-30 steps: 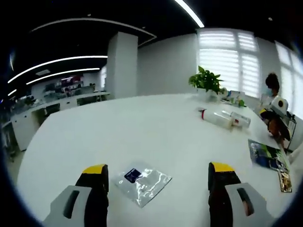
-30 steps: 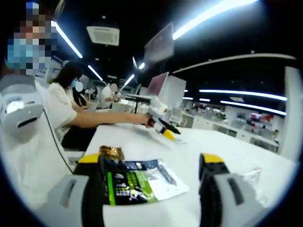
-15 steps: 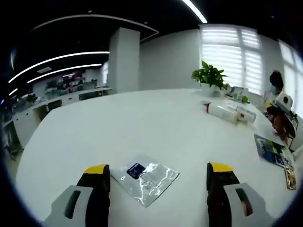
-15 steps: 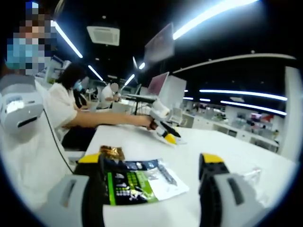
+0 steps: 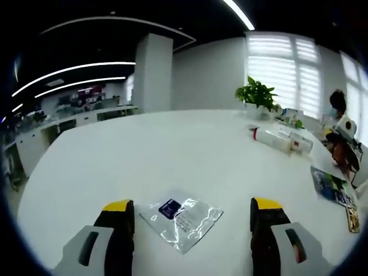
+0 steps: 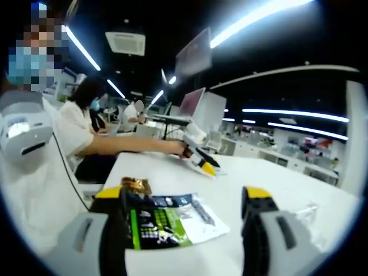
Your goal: Arrange the skincare products in the storage area until every visible bottle or jar stands upright without overlapping.
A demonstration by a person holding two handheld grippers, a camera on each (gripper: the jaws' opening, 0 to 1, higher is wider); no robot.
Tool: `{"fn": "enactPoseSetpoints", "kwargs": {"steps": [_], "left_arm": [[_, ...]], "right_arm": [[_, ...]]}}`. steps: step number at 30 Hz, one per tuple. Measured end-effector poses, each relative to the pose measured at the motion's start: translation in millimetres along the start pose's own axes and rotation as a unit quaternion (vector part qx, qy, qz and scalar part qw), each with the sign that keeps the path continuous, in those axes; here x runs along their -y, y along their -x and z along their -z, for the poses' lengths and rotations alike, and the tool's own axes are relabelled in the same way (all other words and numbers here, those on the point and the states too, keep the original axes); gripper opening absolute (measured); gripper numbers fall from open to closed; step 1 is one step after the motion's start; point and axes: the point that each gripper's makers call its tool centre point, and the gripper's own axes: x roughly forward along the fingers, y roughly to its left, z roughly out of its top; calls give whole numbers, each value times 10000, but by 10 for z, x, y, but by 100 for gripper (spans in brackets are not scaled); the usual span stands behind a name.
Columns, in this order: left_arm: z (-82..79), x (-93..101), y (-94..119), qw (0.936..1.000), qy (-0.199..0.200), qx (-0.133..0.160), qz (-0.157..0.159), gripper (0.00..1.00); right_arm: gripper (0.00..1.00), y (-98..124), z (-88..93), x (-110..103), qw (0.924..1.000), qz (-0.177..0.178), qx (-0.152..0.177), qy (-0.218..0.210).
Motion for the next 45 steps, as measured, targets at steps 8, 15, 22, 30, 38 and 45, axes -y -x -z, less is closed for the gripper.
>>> {"fn": "enactPoseSetpoints", "kwargs": {"steps": [8,15,22,30,38,45], "left_arm": [[37,-27,0,9998,-164,-84,-56,82],[31,-18,21,9995,-282,-109,-54,74],[59,13,54,9996,-222,-185,-58,59],[55,21,40,9995,-264,-171,-23,55],[63,2,5,9995,-278,-176,-7,54],[61,-19,-18,9994,-304,-174,55,53]], "right_arm": [[83,3,-1,1,10000,-3,5,0],[83,7,-2,5,10000,-3,13,-5],[83,4,-1,0,10000,-10,10,-8],[83,6,-5,-3,10000,-3,17,-18],[83,8,-1,-16,10000,-15,14,-12],[83,11,5,-10,10000,-11,7,-16]]}}
